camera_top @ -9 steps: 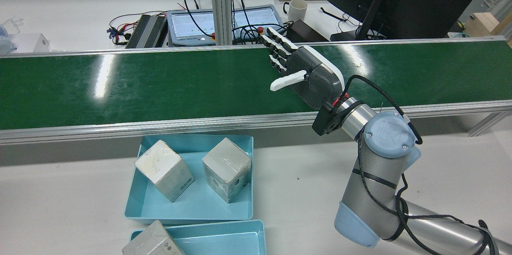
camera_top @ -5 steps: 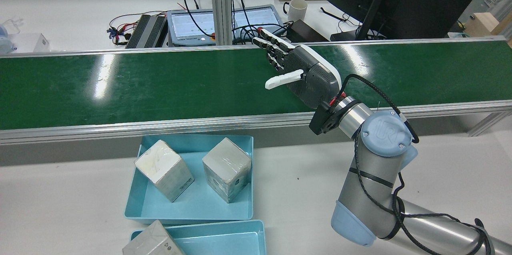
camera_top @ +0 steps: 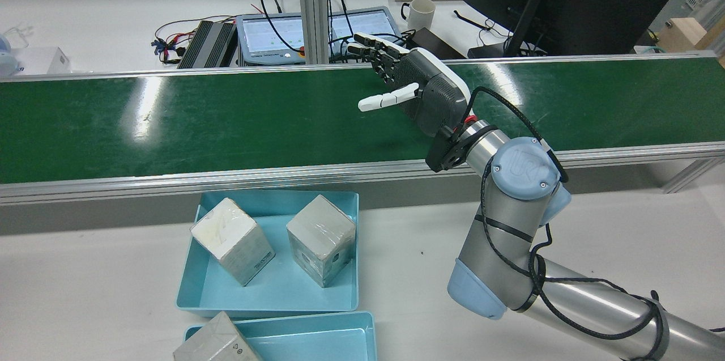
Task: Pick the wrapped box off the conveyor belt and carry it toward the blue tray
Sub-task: 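Move the open right hand along the belt edge to a waiting pose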
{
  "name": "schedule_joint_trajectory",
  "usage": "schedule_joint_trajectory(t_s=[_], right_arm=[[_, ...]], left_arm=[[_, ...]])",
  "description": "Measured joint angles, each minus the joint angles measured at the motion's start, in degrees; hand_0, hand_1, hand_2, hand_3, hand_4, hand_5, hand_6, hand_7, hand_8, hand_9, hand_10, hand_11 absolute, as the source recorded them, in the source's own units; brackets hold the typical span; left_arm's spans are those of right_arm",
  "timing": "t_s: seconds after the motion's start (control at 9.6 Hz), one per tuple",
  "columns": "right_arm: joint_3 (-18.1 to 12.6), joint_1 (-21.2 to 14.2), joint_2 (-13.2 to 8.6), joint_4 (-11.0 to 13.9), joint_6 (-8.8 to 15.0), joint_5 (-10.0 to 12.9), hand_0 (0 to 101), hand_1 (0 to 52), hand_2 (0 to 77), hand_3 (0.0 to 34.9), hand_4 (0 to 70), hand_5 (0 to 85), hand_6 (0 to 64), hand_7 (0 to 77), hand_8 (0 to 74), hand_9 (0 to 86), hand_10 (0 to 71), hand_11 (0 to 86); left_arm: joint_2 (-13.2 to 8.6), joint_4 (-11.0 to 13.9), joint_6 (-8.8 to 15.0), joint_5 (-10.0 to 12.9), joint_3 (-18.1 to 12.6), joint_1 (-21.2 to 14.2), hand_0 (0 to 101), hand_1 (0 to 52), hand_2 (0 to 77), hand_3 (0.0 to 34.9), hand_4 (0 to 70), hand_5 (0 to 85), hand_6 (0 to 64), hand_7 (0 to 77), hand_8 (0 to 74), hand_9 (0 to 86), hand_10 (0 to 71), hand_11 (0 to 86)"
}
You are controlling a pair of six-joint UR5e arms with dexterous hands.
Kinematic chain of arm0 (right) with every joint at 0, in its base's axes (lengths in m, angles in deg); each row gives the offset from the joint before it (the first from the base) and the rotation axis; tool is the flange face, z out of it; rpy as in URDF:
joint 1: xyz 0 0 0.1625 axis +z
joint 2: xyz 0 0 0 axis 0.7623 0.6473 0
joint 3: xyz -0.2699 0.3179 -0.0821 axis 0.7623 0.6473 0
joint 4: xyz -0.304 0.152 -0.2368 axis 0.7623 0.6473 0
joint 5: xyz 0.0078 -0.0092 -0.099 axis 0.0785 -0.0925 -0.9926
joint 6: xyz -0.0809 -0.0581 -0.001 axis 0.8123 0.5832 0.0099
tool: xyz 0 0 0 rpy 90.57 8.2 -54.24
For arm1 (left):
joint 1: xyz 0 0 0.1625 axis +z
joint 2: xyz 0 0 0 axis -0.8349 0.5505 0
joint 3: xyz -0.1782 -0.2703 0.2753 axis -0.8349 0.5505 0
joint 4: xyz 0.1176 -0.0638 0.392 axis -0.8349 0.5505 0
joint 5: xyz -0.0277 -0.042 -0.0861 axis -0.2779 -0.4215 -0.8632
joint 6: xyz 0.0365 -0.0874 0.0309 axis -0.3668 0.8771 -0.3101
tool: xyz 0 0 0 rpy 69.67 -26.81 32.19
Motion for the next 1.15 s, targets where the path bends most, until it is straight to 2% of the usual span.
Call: schedule_joint_trajectory(t_s=[0.1,0.21,0.31,0.62,0.73,0.83,1.04,1.15], right_arm=[[0.97,0.17,-0.41,-0.54,-0.09,0.18,51,17.5,10.4,0.6,14.2,10.4,8.2,18.5,2.7,7.6,0.0,1.1],[1.48,0.28,-0.85,-0.95,-0.15,0.36,51,18.5,11.4,1.0,16.9,13.6,10.4,21.8,3.8,7.1,1.1,1.1],[1.67,0.33,-1.15,-1.19,-0.17,0.41,52,18.5,10.9,0.0,16.4,13.6,10.4,22.9,1.6,7.1,1.1,2.2],[1.53,0.35,-1.41,-1.23,-0.14,0.14,52,18.5,9.3,0.0,16.4,13.6,10.4,22.9,3.8,6.0,0.0,2.2],[1.44,0.54,-1.38,-1.10,-0.12,0.17,48,8.7,1.6,0.0,15.3,13.6,8.7,22.9,2.7,3.3,0.0,1.1],[1.28,0.97,-1.34,-0.48,-0.11,0.19,48,8.7,1.6,0.0,15.3,13.6,8.7,22.9,2.7,3.3,0.0,1.1],[-0.70,1.81,-1.22,3.43,-0.11,0.16,48,9.3,1.6,0.0,15.3,15.3,8.7,24.5,1.1,3.3,0.0,1.1],[-3.20,2.10,-1.08,6.45,-0.11,0.14,53,18.0,1.6,0.0,15.8,18.5,8.2,24.5,1.6,3.3,0.0,1.1]], left_arm=[[0.00,0.00,0.00,0.00,0.00,0.00,0,0.0,0.5,0.0,0.0,1.1,0.5,0.5,1.1,0.5,0.5,0.5],[0.00,0.00,0.00,0.00,0.00,0.00,0,0.0,0.5,0.0,0.0,1.1,0.5,0.5,1.1,0.5,0.5,0.5],[0.00,0.00,0.00,0.00,0.00,0.00,0,0.0,1.1,0.0,0.0,1.1,0.5,0.5,1.1,0.5,0.5,0.5],[0.00,0.00,0.00,0.00,0.00,0.00,0,0.0,0.5,0.0,0.0,1.1,0.5,0.5,1.1,0.5,0.5,0.5],[0.00,0.00,0.00,0.00,0.00,0.00,0,0.0,0.5,0.0,0.0,1.1,0.5,0.5,1.1,0.5,0.5,0.5],[0.00,0.00,0.00,0.00,0.00,0.00,0,0.0,0.5,0.0,0.0,1.1,0.5,0.5,1.1,0.5,0.5,0.5],[0.00,0.00,0.00,0.00,0.00,0.00,0,0.0,0.5,0.0,0.0,1.1,0.5,0.5,1.1,0.5,0.5,0.5],[0.00,0.00,0.00,0.00,0.00,0.00,0,0.0,0.5,0.0,0.0,1.1,0.5,0.5,1.1,0.5,0.5,0.5]])
